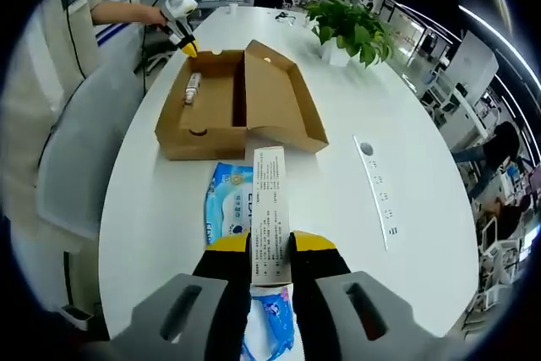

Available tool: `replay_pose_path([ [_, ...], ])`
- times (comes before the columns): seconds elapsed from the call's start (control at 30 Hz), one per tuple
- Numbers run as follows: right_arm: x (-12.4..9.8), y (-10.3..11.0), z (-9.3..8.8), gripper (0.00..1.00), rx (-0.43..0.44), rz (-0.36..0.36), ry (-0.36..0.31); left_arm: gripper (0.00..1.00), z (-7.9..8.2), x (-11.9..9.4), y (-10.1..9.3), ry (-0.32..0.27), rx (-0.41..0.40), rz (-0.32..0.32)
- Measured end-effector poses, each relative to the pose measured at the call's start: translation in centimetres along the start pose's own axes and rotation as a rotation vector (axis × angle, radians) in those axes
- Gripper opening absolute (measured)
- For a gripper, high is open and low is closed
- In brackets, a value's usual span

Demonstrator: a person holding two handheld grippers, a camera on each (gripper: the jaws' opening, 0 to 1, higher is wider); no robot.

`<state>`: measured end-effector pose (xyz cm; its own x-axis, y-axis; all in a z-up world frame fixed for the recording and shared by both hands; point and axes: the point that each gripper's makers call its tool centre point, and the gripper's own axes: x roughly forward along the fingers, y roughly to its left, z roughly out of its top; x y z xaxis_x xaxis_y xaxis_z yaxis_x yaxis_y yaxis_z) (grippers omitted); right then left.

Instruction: Operate the shoe box by opening the lid, removing the specified soft item, and placing it in the target area until the item is outside and the box remains undamaged.

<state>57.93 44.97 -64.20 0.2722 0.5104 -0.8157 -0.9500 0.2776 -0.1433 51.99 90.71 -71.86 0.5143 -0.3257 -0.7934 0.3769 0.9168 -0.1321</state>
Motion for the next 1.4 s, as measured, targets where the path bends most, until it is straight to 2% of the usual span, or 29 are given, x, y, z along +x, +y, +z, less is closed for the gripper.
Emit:
replay_pose_path([
  [0.43,-0.1,-2.3,-4.0,0.14,0.023,-0.015,0.042,0.03,0.0,0.1,0.2,0.014,0.008,0.003],
  [0.83,0.9,-4.0,-7.9,0.14,0.023,0.0,0.095,0.03,0.0,0.2,0.2,0.032,0.022,0.004],
  [1.4,2.3,-4.5,-13.5,0.15,0.029,0.05,0.179,0.03,0.0,0.4,0.1,0.059,0.04,0.016],
])
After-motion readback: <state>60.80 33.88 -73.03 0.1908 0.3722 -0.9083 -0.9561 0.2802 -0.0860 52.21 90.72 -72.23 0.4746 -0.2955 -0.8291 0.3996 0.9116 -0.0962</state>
